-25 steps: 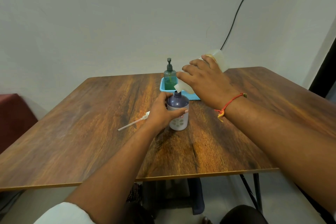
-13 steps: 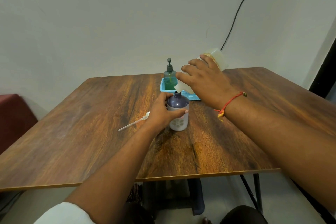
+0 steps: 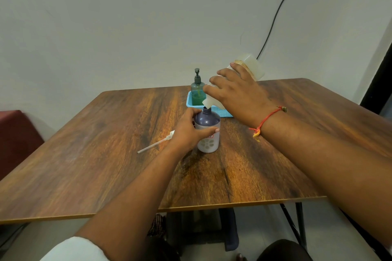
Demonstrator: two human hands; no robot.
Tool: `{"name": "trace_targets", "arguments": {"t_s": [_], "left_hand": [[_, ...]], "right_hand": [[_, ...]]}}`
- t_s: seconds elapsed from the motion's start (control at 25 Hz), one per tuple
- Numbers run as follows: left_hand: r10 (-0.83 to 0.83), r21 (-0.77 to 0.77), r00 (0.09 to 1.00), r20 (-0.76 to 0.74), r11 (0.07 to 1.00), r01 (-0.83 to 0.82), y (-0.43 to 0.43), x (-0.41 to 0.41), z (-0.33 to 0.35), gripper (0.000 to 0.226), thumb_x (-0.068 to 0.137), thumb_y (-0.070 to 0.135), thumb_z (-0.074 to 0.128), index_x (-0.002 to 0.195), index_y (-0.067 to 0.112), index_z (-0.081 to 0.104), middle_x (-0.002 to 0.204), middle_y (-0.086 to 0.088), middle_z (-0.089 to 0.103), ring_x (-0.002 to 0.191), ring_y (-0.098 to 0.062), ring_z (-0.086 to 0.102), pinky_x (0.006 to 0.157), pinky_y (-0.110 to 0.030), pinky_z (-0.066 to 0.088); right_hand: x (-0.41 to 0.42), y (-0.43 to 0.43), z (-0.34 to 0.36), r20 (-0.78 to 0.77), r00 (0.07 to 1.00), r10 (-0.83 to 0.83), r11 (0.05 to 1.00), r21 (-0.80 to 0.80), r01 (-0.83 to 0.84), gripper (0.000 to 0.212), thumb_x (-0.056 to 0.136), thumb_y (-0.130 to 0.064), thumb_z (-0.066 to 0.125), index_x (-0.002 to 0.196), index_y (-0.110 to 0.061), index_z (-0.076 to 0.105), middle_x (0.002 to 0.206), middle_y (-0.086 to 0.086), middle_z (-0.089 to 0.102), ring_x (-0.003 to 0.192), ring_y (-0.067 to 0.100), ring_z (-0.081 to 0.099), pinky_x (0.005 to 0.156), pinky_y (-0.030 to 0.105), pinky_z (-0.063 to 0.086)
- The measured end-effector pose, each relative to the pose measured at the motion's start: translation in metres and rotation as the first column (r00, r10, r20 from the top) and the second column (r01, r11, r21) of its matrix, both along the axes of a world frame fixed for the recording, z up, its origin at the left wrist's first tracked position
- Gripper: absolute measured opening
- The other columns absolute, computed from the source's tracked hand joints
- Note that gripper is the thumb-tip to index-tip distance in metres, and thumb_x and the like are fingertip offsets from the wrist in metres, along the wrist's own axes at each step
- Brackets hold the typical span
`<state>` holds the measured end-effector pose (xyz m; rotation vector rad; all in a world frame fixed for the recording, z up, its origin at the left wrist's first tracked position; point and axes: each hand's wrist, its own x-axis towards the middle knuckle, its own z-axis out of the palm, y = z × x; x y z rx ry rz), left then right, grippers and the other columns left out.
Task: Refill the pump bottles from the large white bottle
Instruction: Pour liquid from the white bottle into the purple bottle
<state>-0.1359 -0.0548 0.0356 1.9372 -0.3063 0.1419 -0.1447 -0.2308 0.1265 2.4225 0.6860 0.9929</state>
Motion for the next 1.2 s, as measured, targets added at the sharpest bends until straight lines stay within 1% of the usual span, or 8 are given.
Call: {"name": "trace_targets", "arguments": {"t_s": [0.2, 0.44, 0.64, 0.76, 0.84, 0.92, 1.04, 1.2], "left_hand": [[-0.004, -0.011, 1.0, 0.014, 1.0, 0.004, 0.001, 0.0, -0.002, 0.067, 0.072, 0.027, 0.09, 0.125, 0.029, 0.05, 0.119, 0.013, 0.058, 0.104, -0.002, 0.058, 0.078, -0.016, 0.047], [-0.003, 0.002, 1.0, 0.024, 1.0, 0.003, 0.001, 0.001, -0.002, 0.066, 0.072, 0.028, 0.09, 0.124, 0.03, 0.049, 0.118, 0.014, 0.057, 0.102, 0.001, 0.057, 0.077, -0.016, 0.047], [0.006, 0.025, 1.0, 0.012, 1.0, -0.007, 0.0, 0.0, 0.001, 0.066, 0.073, 0.029, 0.09, 0.124, 0.033, 0.047, 0.116, 0.018, 0.054, 0.099, 0.003, 0.055, 0.074, -0.014, 0.044], [0.006, 0.032, 1.0, 0.008, 0.999, -0.006, -0.001, -0.001, 0.002, 0.066, 0.073, 0.03, 0.09, 0.123, 0.034, 0.047, 0.115, 0.019, 0.055, 0.099, 0.001, 0.056, 0.075, -0.015, 0.045], [0.005, 0.031, 1.0, -0.001, 1.0, -0.005, -0.001, -0.001, 0.003, 0.068, 0.073, 0.029, 0.09, 0.126, 0.032, 0.048, 0.119, 0.016, 0.056, 0.103, -0.003, 0.057, 0.078, -0.017, 0.047], [0.001, 0.03, 1.0, -0.004, 1.0, 0.0, 0.0, -0.003, 0.005, 0.067, 0.073, 0.027, 0.089, 0.126, 0.031, 0.048, 0.12, 0.015, 0.056, 0.104, -0.004, 0.057, 0.079, -0.017, 0.048], [0.003, 0.044, 1.0, -0.005, 0.999, -0.003, -0.002, -0.004, 0.007, 0.066, 0.073, 0.028, 0.09, 0.124, 0.032, 0.048, 0.115, 0.019, 0.056, 0.102, -0.001, 0.057, 0.076, -0.014, 0.046], [0.008, 0.047, 1.0, -0.014, 0.999, -0.007, -0.003, -0.004, 0.007, 0.065, 0.073, 0.027, 0.09, 0.123, 0.032, 0.049, 0.11, 0.021, 0.057, 0.098, 0.004, 0.057, 0.072, -0.013, 0.045]], "right_hand": [[0.002, 0.001, -0.001, 0.026, 1.0, 0.011, 1.0, -0.018, -0.01, 0.047, 0.093, -0.01, 0.032, 0.134, -0.023, 0.051, 0.131, 0.007, 0.06, 0.132, 0.035, 0.047, 0.118, 0.053, 0.02], [0.001, 0.001, -0.002, 0.04, 0.999, 0.014, 0.999, -0.04, -0.013, 0.044, 0.093, -0.012, 0.033, 0.13, -0.024, 0.053, 0.131, 0.006, 0.06, 0.132, 0.034, 0.048, 0.118, 0.052, 0.02], [-0.001, 0.0, -0.004, 0.052, 0.998, 0.02, 1.0, -0.023, -0.019, 0.04, 0.094, -0.01, 0.046, 0.132, -0.023, 0.052, 0.132, 0.007, 0.06, 0.132, 0.034, 0.047, 0.118, 0.053, 0.021], [-0.002, 0.0, -0.003, 0.048, 0.998, 0.026, 0.999, -0.023, -0.025, 0.042, 0.093, -0.01, 0.047, 0.132, -0.023, 0.051, 0.135, 0.007, 0.058, 0.133, 0.035, 0.046, 0.118, 0.053, 0.02], [-0.002, -0.001, -0.003, 0.047, 0.999, 0.02, 1.0, -0.019, -0.019, 0.044, 0.093, -0.011, 0.048, 0.135, -0.023, 0.048, 0.138, 0.007, 0.057, 0.134, 0.035, 0.044, 0.118, 0.053, 0.019], [-0.002, -0.002, -0.004, 0.055, 0.998, 0.013, 1.0, -0.005, -0.012, 0.045, 0.094, -0.011, 0.051, 0.137, -0.024, 0.047, 0.138, 0.007, 0.056, 0.134, 0.035, 0.045, 0.117, 0.053, 0.021], [0.0, -0.004, -0.008, 0.044, 0.999, 0.011, 0.999, 0.035, -0.013, 0.048, 0.093, -0.013, 0.056, 0.138, -0.024, 0.045, 0.138, 0.006, 0.056, 0.131, 0.034, 0.047, 0.115, 0.053, 0.024], [0.003, -0.011, -0.018, 0.004, 1.0, 0.003, 0.983, 0.186, -0.003, 0.045, 0.095, -0.015, 0.056, 0.137, -0.028, 0.047, 0.134, 0.001, 0.06, 0.123, 0.031, 0.052, 0.109, 0.05, 0.03]]}}
